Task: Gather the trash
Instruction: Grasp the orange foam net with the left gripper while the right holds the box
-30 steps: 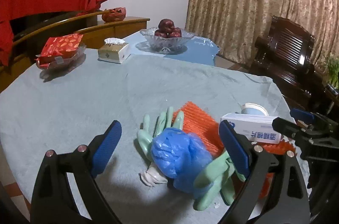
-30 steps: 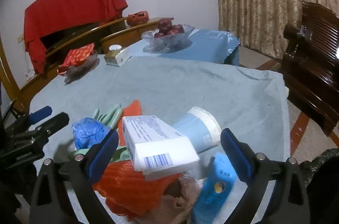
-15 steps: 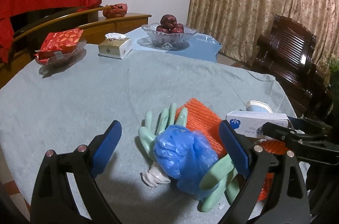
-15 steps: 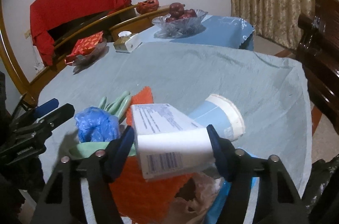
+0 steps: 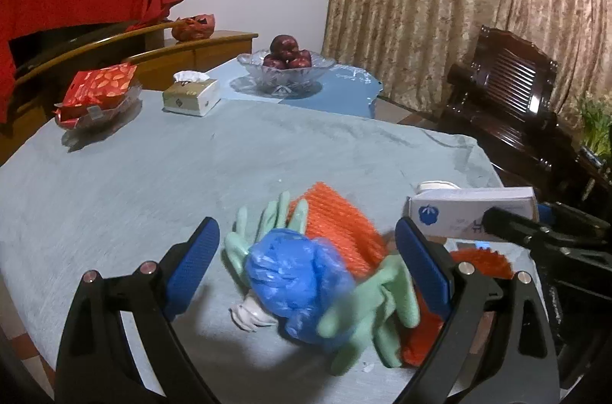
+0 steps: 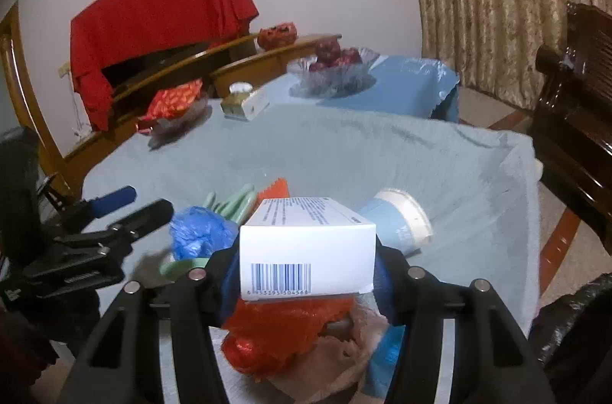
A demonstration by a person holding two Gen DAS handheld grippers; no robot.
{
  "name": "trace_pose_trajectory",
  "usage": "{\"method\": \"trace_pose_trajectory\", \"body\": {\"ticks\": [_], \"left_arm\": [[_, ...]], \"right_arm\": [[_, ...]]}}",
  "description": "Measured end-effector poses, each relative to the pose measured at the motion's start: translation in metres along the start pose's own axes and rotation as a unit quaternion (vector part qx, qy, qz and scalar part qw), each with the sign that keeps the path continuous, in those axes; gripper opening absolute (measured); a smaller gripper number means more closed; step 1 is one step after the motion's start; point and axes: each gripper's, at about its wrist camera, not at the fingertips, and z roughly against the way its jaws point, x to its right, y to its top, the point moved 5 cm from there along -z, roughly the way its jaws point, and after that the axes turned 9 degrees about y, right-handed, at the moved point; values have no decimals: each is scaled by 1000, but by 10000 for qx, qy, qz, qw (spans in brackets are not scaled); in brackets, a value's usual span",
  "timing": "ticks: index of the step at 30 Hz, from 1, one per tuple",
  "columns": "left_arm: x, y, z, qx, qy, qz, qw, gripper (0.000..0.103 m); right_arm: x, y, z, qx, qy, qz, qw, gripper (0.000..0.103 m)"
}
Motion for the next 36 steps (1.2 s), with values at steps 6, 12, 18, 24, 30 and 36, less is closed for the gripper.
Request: {"method": "trace_pose_trajectory", "body": {"ticks": [6, 12, 18, 24, 30, 36], "left_arm": [[18, -1, 12, 28, -192, -74, 9998, 90], [49, -10, 20, -4, -463, -248, 9986, 90], [82, -24, 20, -165, -780, -467, 9957, 82], [104, -34, 8, -409, -1001, -502, 9929, 80], [116, -43, -4, -681, -1020, -571, 9908, 68], [119, -44, -1, -660, -989, -625, 9909, 50]], "right_arm": [[6, -4, 41, 244, -235, -70, 9994, 56], [20, -19, 65, 261, -452, -272, 9983, 56], [29, -31, 81, 291, -577, -398, 9971, 56], [44, -43, 94, 281, -739, -536, 9954, 56], [56, -51, 102, 313, -787, -679, 9941, 56], [56, -52, 102, 303, -784, -673, 9942, 56]]}}
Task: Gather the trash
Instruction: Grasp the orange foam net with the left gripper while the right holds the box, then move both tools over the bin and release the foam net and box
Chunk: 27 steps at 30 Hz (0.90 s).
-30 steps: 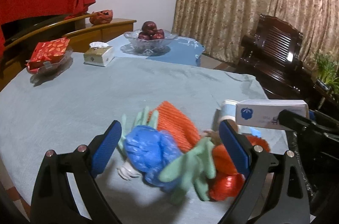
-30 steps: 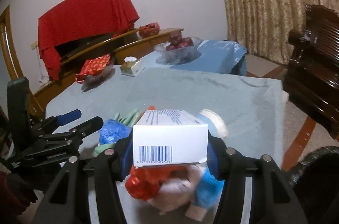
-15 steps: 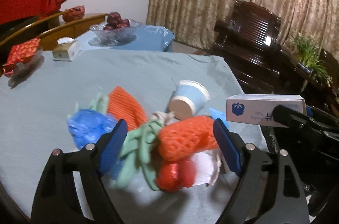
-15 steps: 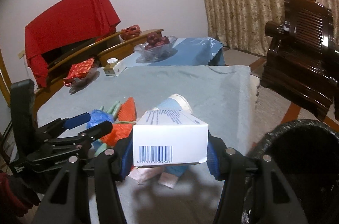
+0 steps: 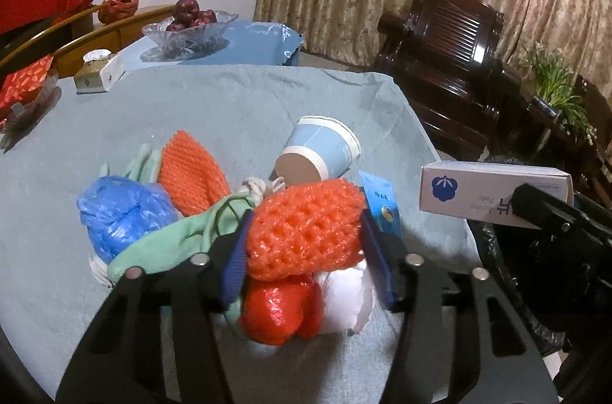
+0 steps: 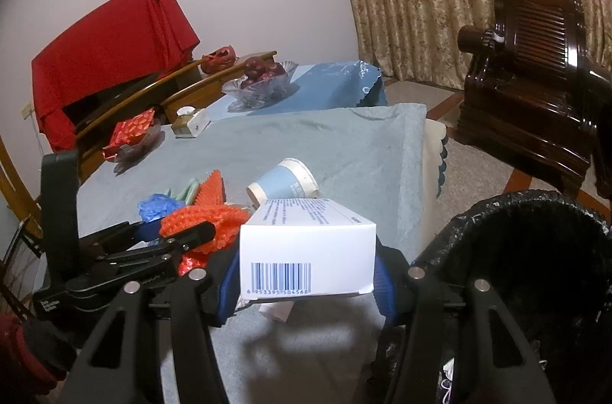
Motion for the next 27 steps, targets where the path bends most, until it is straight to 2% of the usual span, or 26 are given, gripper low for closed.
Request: {"method": "trace_pose_trajectory", "body": {"ticks": [8, 17, 27], "left_arm": [[-8, 10, 17, 218, -156, 122, 9996, 36], [-14, 29, 52, 591, -119, 184, 9980, 34], [11, 30, 76, 648, -382, 74, 9971, 34]], "right_arm": [[-6, 2, 2, 58, 1, 24, 10000, 56], [-16, 14, 21, 320, -32, 91, 9994, 55], [-19, 19, 42, 479, -198, 144, 9986, 55]]}}
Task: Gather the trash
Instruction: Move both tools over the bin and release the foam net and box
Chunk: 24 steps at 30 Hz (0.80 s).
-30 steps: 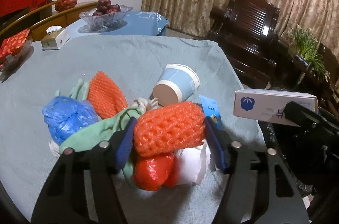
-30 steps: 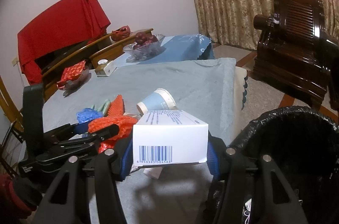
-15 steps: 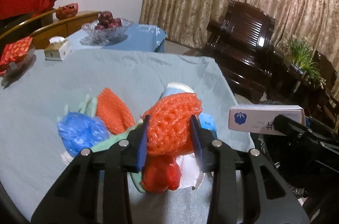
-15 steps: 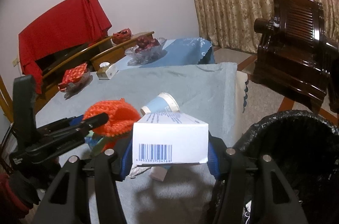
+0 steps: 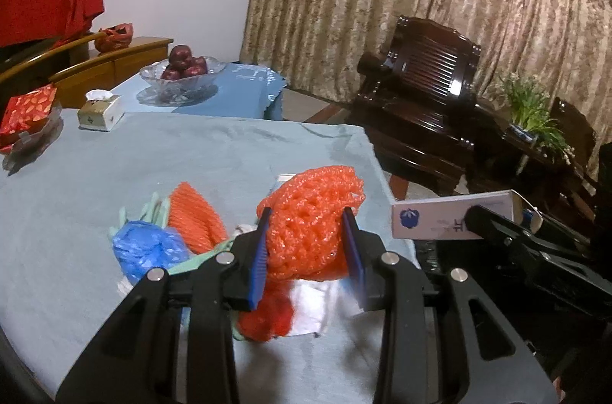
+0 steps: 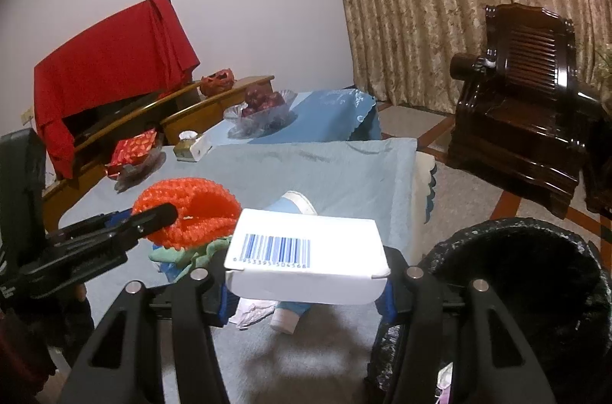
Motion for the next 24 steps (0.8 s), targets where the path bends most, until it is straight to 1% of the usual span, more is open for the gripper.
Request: {"method": "trace_pose_trajectory", "body": {"ticks": [7, 14, 19, 24], "left_arm": [[30, 1, 3, 33, -243, -134, 9996, 34], [74, -2, -2, 0, -578, -354, 9977, 34], [115, -8, -9, -74, -901, -520, 9945, 34], [157, -18, -20, -188, -1225, -732, 9896, 34]], "right_arm": [[17, 0, 28, 117, -268, -46, 9996, 55], [52, -4, 67, 233, -743, -189, 9968, 55], [81, -13, 93, 236, -1122, -312, 9929, 55], [112, -31, 115, 176, -1528, -547, 9866, 55]]}}
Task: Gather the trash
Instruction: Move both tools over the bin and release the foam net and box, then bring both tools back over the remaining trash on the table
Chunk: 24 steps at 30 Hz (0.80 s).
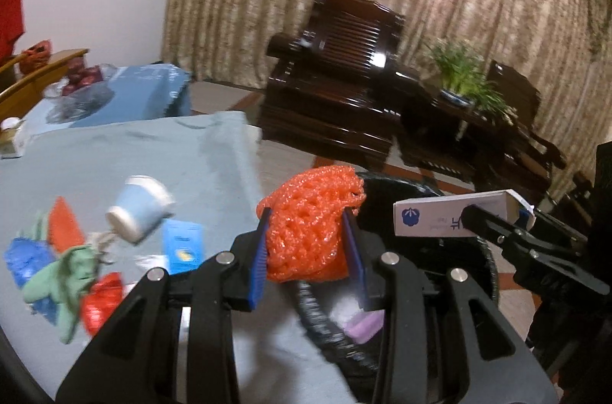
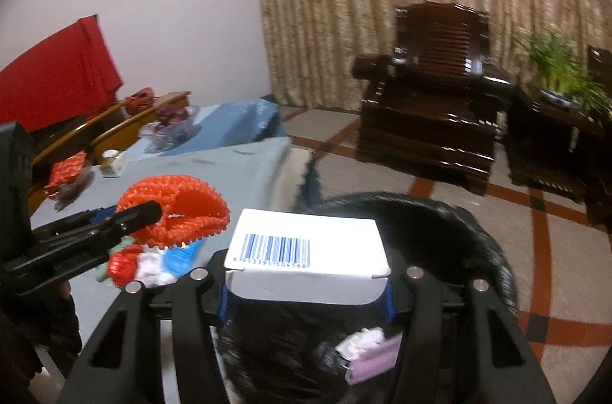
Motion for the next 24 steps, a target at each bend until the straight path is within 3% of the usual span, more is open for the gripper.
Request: {"method": "trace_pose_trajectory", "body": {"ticks": [9, 12, 14, 16, 22, 24], "left_arm": [[64, -16, -43, -363, -502, -403, 9973, 36], [71, -21, -50, -485, -587, -432, 9962, 42], [73, -23, -53, -544, -577, -452, 9958, 52], [75, -23, -54, -572, -596, -482, 9954, 55], [64, -22, -48, -570, -663, -345, 9956, 81], [62, -19, -46, -559, -676, -305, 9957, 81]], "right_arm": [[50, -23, 7, -199, -462, -339, 9982, 56], [60, -29, 6, -289, -557, -391, 9973, 58], [64, -32, 7, -312, -617, -401, 9968, 58], [65, -33, 6, -320, -662, -415, 9964, 64], [65, -34, 6, -294, -714, -418, 9961, 84], [65, -34, 6, -301, -710, -395, 9962, 88]]}}
